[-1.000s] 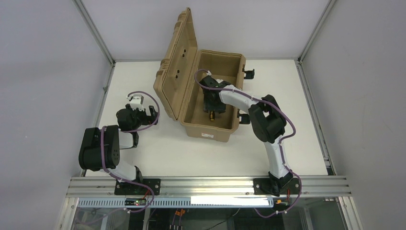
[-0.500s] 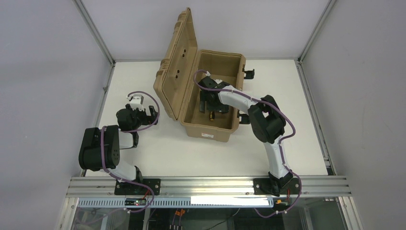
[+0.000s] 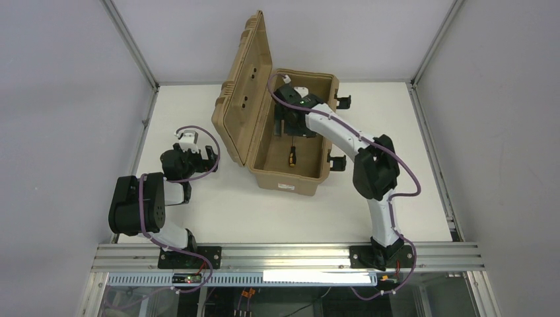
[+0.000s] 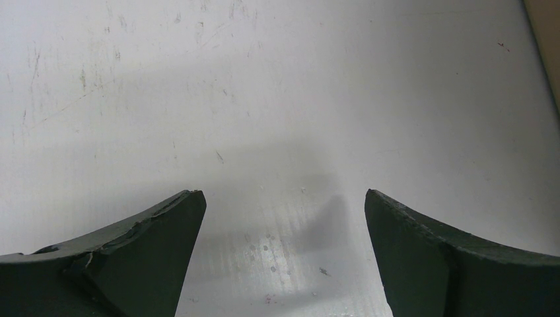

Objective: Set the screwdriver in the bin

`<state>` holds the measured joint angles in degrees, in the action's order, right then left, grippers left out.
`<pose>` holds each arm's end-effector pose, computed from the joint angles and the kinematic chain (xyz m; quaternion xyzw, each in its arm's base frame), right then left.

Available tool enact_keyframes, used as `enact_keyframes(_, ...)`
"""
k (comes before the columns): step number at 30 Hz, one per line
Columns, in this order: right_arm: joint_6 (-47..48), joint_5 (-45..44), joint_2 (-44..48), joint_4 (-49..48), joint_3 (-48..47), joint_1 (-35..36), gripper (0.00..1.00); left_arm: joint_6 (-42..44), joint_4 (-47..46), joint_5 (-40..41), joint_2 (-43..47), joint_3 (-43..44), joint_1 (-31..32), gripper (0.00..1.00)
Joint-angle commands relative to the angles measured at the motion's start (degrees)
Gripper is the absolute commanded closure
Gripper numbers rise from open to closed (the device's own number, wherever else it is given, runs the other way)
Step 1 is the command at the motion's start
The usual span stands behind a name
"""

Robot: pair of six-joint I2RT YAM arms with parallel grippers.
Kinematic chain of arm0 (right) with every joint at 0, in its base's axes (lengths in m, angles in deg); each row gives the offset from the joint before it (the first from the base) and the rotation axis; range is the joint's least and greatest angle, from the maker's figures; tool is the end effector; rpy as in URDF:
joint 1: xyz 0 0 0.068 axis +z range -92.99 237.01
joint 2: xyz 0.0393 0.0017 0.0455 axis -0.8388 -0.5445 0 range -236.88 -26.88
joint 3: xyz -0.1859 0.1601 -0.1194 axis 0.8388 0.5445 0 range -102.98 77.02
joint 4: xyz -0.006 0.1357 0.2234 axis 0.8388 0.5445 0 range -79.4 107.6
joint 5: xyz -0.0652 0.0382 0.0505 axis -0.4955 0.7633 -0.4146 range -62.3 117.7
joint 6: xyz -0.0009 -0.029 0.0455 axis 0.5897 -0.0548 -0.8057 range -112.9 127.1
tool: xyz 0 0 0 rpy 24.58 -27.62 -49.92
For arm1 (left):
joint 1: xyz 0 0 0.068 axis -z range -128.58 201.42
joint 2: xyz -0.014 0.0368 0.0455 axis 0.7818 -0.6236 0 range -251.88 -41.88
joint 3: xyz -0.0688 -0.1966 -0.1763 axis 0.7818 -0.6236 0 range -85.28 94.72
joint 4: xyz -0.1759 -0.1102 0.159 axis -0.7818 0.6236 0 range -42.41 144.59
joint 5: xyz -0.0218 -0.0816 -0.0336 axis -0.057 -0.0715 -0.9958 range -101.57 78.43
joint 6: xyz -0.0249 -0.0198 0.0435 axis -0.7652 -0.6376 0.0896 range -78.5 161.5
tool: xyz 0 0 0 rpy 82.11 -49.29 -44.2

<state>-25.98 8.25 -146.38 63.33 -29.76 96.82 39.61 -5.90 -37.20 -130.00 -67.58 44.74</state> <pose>0.3507 0.2770 0.2501 -0.0207 0.9636 -0.0083 0.2665 0.2516 0.0140 0.1359 0.0731 0.7911 -0.1538 0.5875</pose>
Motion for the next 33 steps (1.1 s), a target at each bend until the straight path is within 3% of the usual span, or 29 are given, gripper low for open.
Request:
enact_keyframes(1, 1.79, -2.97, 6.32, 5.33, -6.96, 0.34, 0.01, 1.10, -1.35, -0.04, 0.84, 0.76, 0.52, 0.01)
enact_keyframes(18, 8.10, -6.97, 7.02, 20.25, -31.06, 0.30, 0.01, 1.10, -1.35, -0.04, 0.84, 0.76, 0.51, 0.01)
enact_keyframes(25, 15.31, -5.42, 11.30, 20.74, -31.46, -0.30, 0.01, 1.09, -1.35, -0.04, 0.84, 0.81, 0.49, 0.01)
enact_keyframes(33, 21.22, 1.40, 17.56, 19.65, -26.33, -7.20, 0.04, 1.09, -1.35, -0.06, 0.89, 0.76, 0.50, 0.01)
